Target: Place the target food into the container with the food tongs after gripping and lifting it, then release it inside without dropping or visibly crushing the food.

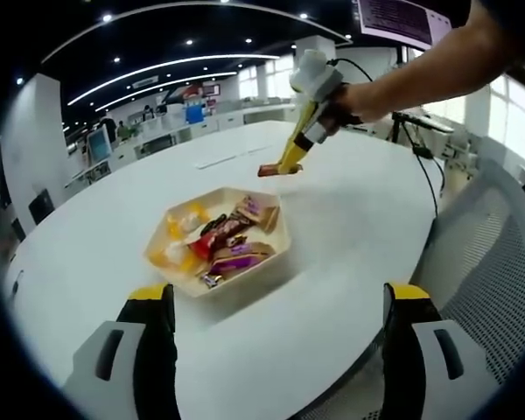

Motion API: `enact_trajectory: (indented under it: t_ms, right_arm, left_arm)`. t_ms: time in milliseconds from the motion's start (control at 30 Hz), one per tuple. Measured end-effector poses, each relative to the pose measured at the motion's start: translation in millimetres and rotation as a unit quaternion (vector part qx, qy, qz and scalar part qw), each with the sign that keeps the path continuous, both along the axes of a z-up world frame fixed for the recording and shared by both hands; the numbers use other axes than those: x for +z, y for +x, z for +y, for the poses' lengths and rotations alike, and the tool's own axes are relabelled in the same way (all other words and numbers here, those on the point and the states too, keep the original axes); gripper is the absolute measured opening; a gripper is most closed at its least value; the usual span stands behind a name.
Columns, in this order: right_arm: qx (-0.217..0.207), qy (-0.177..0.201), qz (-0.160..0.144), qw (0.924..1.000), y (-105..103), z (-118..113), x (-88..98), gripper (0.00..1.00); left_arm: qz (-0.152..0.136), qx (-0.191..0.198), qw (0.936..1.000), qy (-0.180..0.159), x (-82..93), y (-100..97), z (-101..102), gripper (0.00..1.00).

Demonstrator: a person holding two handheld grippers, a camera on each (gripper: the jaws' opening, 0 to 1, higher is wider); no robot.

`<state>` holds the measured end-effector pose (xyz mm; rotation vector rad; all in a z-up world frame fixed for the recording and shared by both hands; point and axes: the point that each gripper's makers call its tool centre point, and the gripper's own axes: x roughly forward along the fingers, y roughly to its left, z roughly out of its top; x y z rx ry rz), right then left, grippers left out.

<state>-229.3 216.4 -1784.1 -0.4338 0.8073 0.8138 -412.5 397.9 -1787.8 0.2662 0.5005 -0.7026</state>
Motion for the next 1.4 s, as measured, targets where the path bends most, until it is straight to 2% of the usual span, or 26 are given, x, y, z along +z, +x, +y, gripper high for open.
enact_trajectory:
  t_ms: [200, 633, 1000, 1400]
  right_arm:
    - [0.005, 0.000, -0.007, 1.0000, 7.5, 0.0, 20.8, 0.22]
    - [0.006, 0.001, -0.013, 0.9999, 17.3, -2.2, 49.9, 0.22]
    - [0.017, 0.002, -0.020, 0.9996, 16.9, 7.8, 60.9, 0.22]
    - [0.038, 0.013, -0.026, 0.9988, 11.2, 31.5, 77.0, 0.22]
  left_arm:
    - [0.000, 0.000, 0.9999, -0.014, 3.2, -0.2, -2.1, 0.97]
    - [-0.003, -0.002, 0.9999, -0.013, 3.5, -0.2, -1.8, 0.96]
    - [-0.006, -0.002, 0.9999, -0.013, 4.4, -0.1, -2.3, 0.96]
    - [-0.009, -0.002, 0.9999, -0.010, 5.4, 0.0, -2.2, 0.96]
